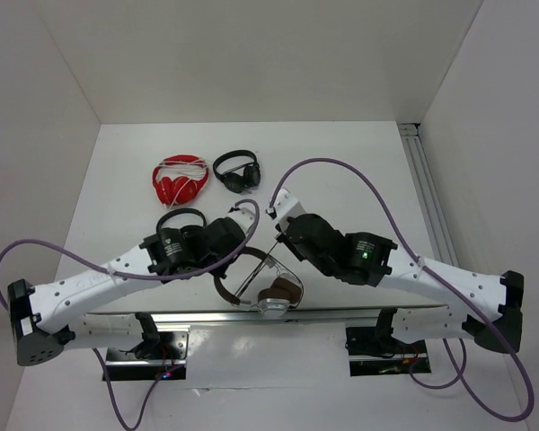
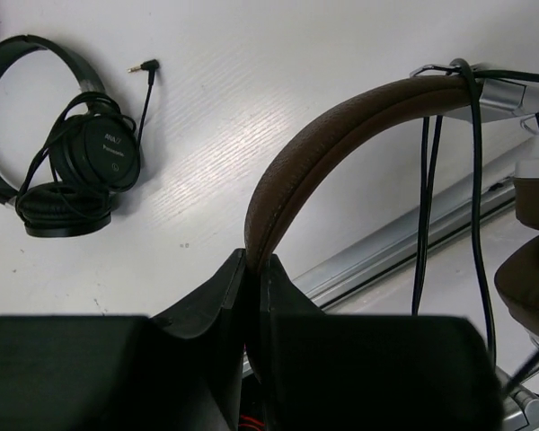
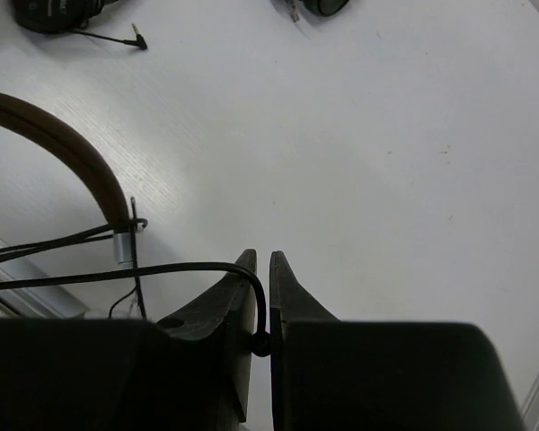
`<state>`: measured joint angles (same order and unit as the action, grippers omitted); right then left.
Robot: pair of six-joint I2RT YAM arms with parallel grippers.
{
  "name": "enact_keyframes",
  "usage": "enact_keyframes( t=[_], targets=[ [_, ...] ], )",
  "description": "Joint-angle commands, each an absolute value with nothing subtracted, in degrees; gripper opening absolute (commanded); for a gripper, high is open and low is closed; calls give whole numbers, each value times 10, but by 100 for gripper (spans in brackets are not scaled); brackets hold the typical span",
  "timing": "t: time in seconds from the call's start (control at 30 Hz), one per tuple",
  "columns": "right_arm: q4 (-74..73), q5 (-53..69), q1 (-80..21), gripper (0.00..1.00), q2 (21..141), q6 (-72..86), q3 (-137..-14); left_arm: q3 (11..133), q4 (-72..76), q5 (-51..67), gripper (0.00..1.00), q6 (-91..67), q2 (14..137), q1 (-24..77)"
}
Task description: Wrap the headphones
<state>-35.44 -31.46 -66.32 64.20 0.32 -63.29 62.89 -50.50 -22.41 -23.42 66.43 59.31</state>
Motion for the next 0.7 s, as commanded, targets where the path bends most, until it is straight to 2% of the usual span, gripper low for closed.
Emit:
enact_keyframes(
  t=[0.0,0.27,0.5,0.63,0.67],
  targets=[
    [-301,-345,-639,0,627,7,-628,667,-538,-193,0,-237,609,599],
    [-187,-272,-614,0,601,6,-568,693,-522,-122,0,-194,537,599],
    [-157,-143,-586,3,601,6,-539,722,-498,-148,0,-206,508,599],
    [-141,-81,-586,14,589,6,-523,722,-481,-190,0,-221,503,599],
    [-141,-74,-586,22,582,12,-518,722,-481,-207,0,-229,508,599]
  ],
)
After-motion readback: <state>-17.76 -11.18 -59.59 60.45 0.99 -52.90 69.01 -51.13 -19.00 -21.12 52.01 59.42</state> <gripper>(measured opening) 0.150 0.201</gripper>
